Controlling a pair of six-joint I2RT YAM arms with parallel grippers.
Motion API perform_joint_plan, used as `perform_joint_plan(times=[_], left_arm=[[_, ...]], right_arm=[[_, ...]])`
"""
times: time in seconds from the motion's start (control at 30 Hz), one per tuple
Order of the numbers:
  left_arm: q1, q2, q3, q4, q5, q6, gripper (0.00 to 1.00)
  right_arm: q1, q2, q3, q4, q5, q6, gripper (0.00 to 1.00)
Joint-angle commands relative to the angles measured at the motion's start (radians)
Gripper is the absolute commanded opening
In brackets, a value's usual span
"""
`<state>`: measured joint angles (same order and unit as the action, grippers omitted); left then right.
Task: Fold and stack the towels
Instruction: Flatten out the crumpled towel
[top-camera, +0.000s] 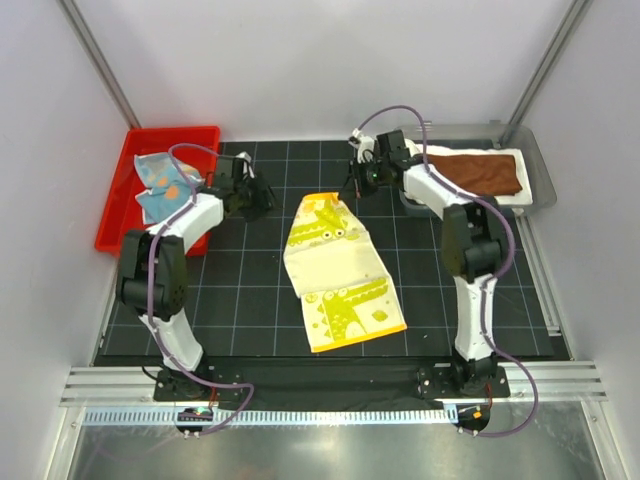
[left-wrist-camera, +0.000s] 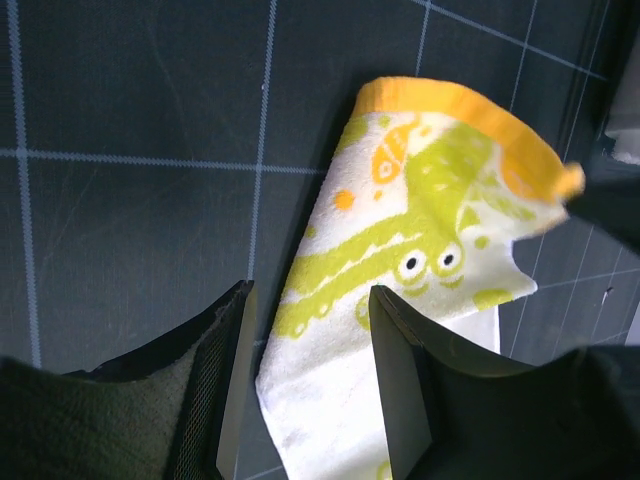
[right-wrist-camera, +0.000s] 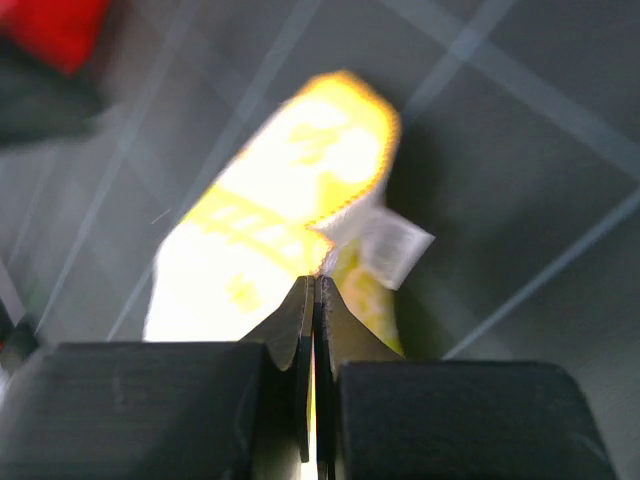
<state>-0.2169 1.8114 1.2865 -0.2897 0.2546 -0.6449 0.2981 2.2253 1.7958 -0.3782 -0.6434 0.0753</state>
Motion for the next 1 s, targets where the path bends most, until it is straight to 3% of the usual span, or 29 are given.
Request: perform_joint_plan(times=[0.0,0.17,0.37,0.53,0.67,0.8,0.9,0.97], left_arm=[[0.013,-0.102,-0.056,0.000,0.008,0.010,0.53],[0.013,-0.197,-0.139,0.001,0.024,-0.013,0.53],[0.011,-0.276,-0.240,0.010,0.072,-0.015,0.54],[-0.001,-0.330,-0.299,0.023,0.164,0.001,0.56],[-0.068,-0.278,-0.205,-0.061,0.219,0.141,0.56],[-0.125,-0.175,0.001,-0.170,0.138,0.226,0.57],[-0.137,-0.068,0.120,-0.267,0.215,0.228,0.57],[-0.173,-0.011,0.158,-0.345,0.189,0.229,0.57]], right_arm=[[0.045,-0.280,-0.200,0.022,-0.114,-0.121,0.01],[0.124,-0.563,-0.556,0.025,-0.090,-0.128,0.01],[0.257,-0.685,-0.872,0.194,0.034,0.122,0.01],[0.389,-0.708,-1.009,0.200,0.103,0.210,0.01],[0.412,-0.794,-1.107,0.257,0.232,0.291,0.01],[0.450,-0.921,-1.216,0.369,0.286,0.346,0.01],[0.452,-0.992,-1.268,0.393,0.349,0.365,0.01],[0.452,-1.013,-1.290,0.406,0.372,0.369,0.01]])
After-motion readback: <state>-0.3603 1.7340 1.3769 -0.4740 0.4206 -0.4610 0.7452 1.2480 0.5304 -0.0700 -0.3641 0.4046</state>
